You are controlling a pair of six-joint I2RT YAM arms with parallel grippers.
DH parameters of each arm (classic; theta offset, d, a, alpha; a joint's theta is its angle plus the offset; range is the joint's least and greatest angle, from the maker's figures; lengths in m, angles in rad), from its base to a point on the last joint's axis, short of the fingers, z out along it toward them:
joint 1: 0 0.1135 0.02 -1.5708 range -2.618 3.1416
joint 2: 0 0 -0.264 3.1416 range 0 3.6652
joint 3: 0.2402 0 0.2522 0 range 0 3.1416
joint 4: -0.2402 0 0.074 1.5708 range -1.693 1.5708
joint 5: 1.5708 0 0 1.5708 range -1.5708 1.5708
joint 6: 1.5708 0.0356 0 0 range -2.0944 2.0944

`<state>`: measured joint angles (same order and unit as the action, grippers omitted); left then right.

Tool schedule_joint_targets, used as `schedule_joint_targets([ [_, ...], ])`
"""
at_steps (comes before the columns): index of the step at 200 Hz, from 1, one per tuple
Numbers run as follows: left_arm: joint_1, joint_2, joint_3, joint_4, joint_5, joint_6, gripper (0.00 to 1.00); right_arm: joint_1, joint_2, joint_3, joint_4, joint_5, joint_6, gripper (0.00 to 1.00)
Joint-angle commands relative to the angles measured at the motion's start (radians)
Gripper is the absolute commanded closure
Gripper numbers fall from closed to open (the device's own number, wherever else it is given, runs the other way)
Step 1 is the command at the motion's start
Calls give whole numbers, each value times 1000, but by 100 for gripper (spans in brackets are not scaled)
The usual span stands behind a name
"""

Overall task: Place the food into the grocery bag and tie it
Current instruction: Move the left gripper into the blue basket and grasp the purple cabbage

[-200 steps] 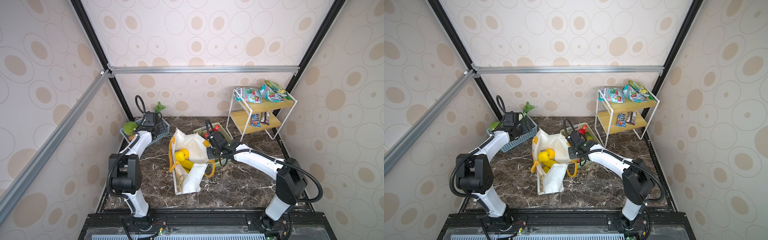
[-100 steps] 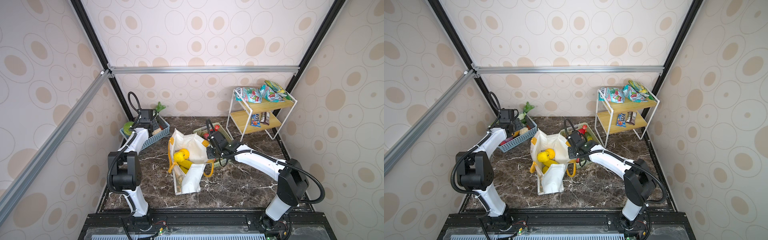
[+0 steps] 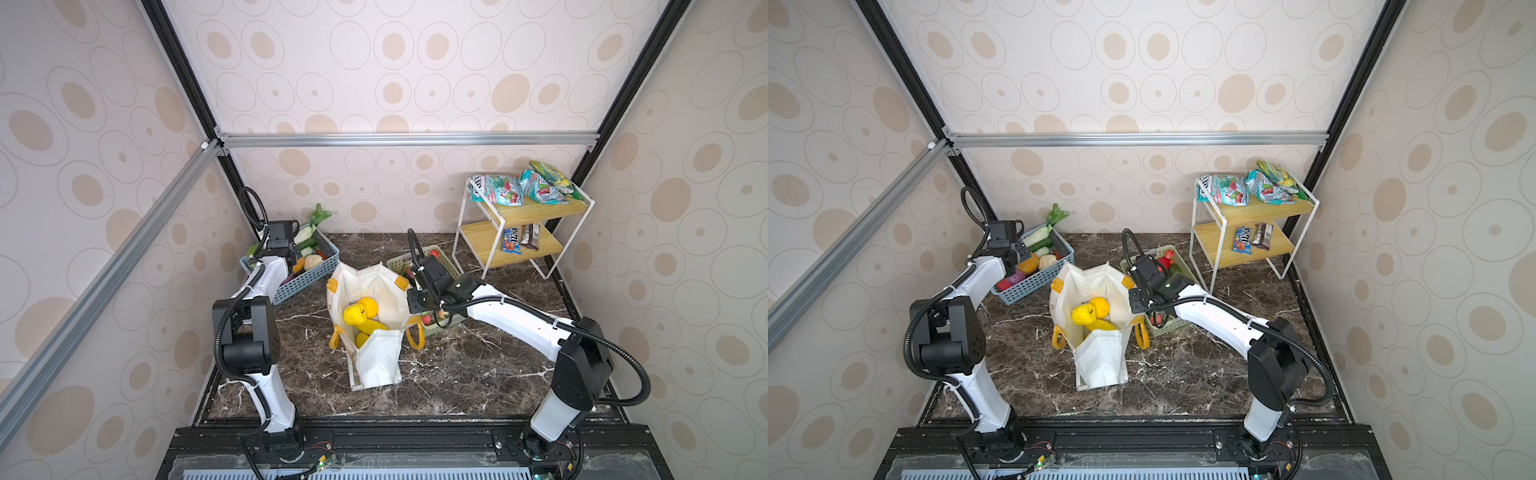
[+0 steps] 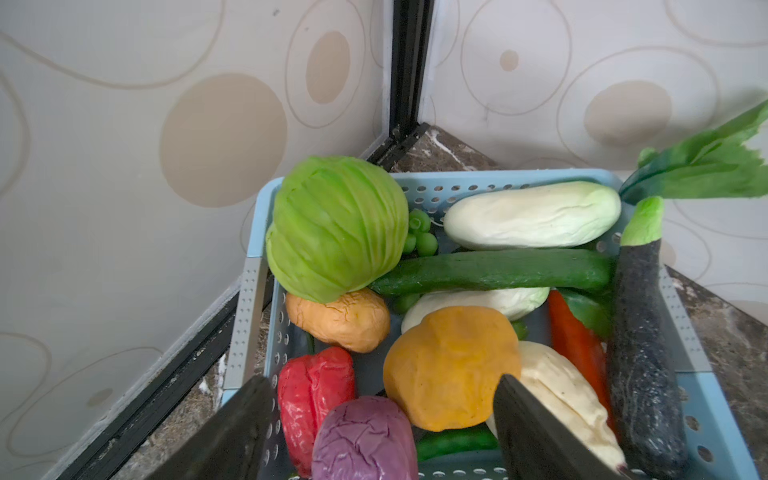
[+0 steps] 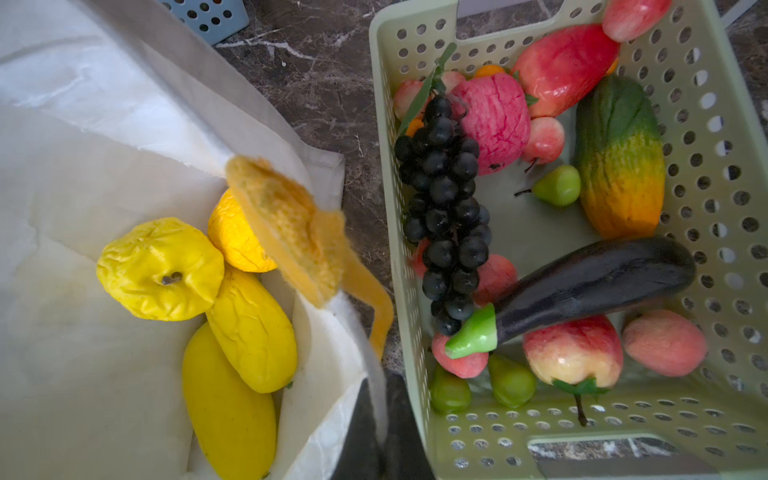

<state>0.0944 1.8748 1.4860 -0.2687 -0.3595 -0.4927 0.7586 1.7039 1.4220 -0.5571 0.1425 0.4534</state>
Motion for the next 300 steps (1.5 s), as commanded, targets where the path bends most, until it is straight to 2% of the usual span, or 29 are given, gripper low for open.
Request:
schedule_joint_targets([
  [1,10,22,13,16,36,-3,16,9,13,15,-19,15,2,97],
  [43,29,39,43,-20,101,-12,16,26,9,-27,37,22,28,96],
  [89,42,28,26,-51,206,-15,17,42,34,5,38,20,19,96],
  [152,45,11,29,-125,187,44,17,50,69,20,74,-14,-14,96],
  [300,45,56,-10,-141,132,26,23,50,24,-35,120,-32,-51,95],
])
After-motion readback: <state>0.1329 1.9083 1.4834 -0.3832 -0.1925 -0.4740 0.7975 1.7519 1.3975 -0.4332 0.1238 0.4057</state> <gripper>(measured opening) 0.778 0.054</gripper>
